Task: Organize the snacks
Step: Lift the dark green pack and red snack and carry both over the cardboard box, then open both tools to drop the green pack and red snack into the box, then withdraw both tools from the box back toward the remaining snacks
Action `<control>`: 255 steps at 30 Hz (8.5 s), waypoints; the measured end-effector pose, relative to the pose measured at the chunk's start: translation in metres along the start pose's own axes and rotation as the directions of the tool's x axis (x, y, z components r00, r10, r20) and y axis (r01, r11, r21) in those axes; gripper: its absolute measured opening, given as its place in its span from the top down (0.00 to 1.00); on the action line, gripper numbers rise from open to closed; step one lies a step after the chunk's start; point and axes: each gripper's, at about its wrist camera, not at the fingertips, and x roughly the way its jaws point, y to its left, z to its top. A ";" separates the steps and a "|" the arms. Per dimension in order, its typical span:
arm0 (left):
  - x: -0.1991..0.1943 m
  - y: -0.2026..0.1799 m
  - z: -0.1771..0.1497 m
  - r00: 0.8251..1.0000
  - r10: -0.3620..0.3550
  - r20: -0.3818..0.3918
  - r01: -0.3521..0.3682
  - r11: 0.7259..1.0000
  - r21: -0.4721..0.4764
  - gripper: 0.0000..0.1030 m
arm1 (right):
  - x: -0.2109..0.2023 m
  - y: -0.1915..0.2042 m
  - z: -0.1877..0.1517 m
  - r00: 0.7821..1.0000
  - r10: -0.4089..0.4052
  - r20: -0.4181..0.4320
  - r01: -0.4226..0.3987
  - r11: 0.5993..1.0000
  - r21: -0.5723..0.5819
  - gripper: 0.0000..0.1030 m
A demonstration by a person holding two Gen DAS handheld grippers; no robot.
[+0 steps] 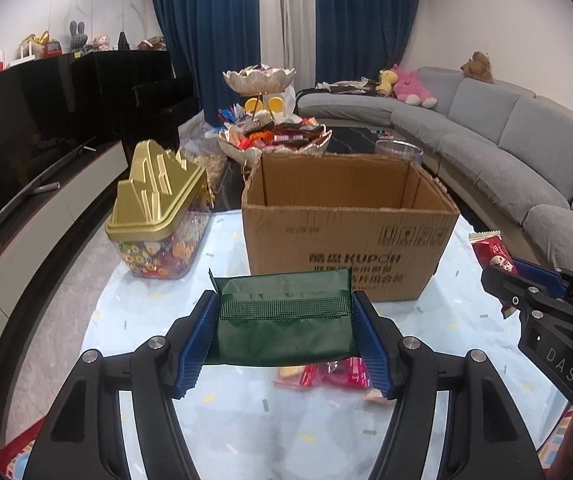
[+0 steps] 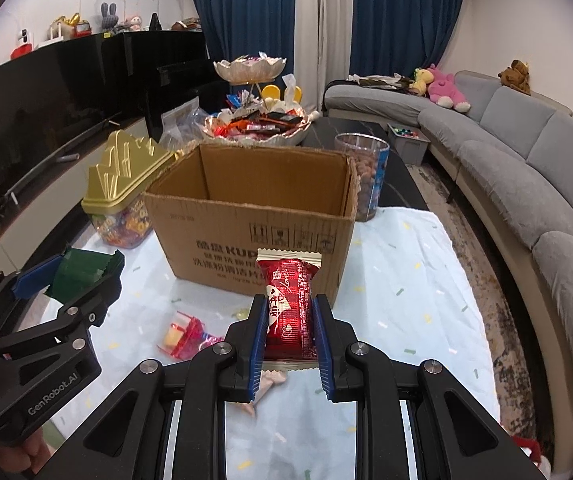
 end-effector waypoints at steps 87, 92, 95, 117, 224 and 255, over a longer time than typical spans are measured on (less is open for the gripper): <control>0.126 -0.013 0.119 0.998 -0.060 -0.008 0.061 0.997 0.051 0.36 | 0.106 -0.017 0.113 1.000 -0.012 0.010 0.011 1.000 0.023 0.77; 0.131 -0.013 0.117 0.998 -0.063 -0.021 0.064 0.996 0.056 0.36 | 0.110 -0.017 0.111 1.000 -0.010 -0.002 0.010 1.000 0.021 0.77; 0.132 -0.014 0.117 0.998 -0.064 -0.027 0.066 0.996 0.059 0.36 | 0.110 -0.017 0.111 1.000 -0.008 -0.003 0.008 1.000 0.016 0.77; 0.127 -0.003 0.114 0.999 -0.032 -0.008 0.032 0.998 0.055 0.16 | 0.102 -0.021 0.111 0.996 -0.068 0.055 0.067 0.998 0.013 0.33; 0.023 0.033 -0.035 0.999 -0.015 -0.040 0.017 0.998 0.053 0.00 | 0.004 0.029 -0.019 0.995 -0.095 0.007 0.095 0.995 -0.014 0.26; 0.062 0.016 -0.079 0.992 -0.096 -0.081 0.106 0.985 0.133 0.00 | 0.039 0.026 -0.054 0.990 -0.094 -0.109 0.093 0.996 -0.015 0.26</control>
